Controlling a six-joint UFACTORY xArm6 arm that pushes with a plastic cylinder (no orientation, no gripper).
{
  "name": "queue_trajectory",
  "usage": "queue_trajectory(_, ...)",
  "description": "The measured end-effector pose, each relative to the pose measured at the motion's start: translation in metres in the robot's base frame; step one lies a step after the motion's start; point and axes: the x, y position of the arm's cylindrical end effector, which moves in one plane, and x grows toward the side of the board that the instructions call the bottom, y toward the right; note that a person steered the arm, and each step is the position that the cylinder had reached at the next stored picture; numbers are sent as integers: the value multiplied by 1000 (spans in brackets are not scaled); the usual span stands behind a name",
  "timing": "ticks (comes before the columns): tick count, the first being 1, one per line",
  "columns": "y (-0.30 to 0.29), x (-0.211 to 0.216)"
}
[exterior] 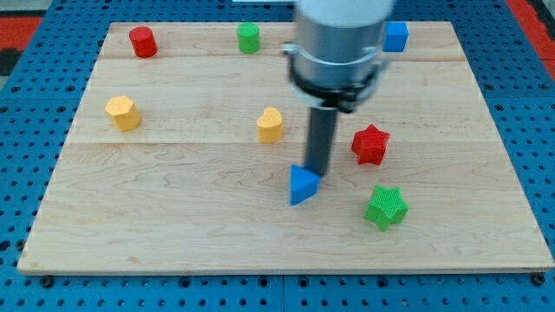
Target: Drive the yellow heart left side of blue triangle
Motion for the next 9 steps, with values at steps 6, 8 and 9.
queue_trajectory(6, -8, -71)
queue_trajectory(8, -55, -100)
queue_trajectory(9, -92, -49)
